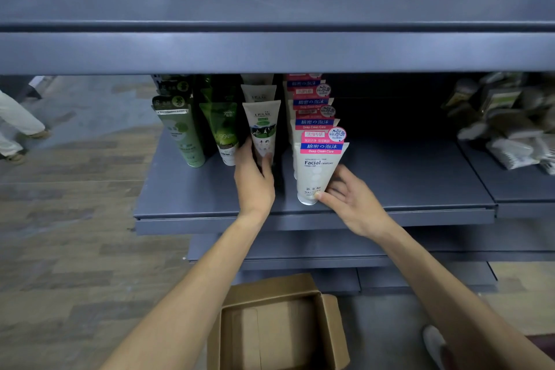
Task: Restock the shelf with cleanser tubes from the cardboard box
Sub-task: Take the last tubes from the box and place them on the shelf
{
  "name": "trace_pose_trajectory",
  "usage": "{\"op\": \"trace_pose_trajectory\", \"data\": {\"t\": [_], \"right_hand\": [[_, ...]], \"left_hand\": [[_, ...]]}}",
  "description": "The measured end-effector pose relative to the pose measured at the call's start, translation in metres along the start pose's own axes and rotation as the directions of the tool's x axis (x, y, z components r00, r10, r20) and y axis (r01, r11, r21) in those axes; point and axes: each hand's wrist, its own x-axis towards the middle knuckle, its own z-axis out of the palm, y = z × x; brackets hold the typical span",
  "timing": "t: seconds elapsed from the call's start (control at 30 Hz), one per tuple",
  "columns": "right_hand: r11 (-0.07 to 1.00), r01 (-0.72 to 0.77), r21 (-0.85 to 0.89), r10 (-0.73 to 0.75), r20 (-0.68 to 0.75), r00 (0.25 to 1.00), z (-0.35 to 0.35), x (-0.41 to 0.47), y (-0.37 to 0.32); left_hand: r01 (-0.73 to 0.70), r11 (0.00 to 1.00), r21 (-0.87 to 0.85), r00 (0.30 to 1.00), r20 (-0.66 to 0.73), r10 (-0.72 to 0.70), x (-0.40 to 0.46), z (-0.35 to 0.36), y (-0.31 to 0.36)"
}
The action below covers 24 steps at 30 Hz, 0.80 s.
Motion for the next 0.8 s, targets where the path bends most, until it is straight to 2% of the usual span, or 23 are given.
{"op": "trace_pose_trajectory", "data": {"t": [0.27, 0.57, 0.7, 0.8], "right_hand": [[1.000, -0.016, -0.016, 0.016, -0.018, 1.000, 0.004, -0.005, -0.005], [0.991, -0.045, -0.123, 0.034, -0.094, 0.995, 0.014, -0.013, -0.017], [0.983, -0.104, -0.153, 0.073, -0.196, 0.978, 0.023, -0.018, -0.025], [0.984, -0.145, -0.104, 0.106, -0.314, 0.944, 0.035, -0.028, -0.033]], "left_hand": [[-0.002, 1.000, -0.024, 0.999, 0.036, 0.003, -0.024, -0.009, -0.001], [-0.020, 0.997, -0.079, 0.990, 0.135, 0.030, -0.041, -0.037, -0.001], [-0.042, 0.996, -0.083, 0.985, 0.164, 0.055, -0.048, -0.051, 0.005], [-0.050, 0.995, -0.089, 0.979, 0.192, 0.066, -0.054, -0.065, 0.009]]}}
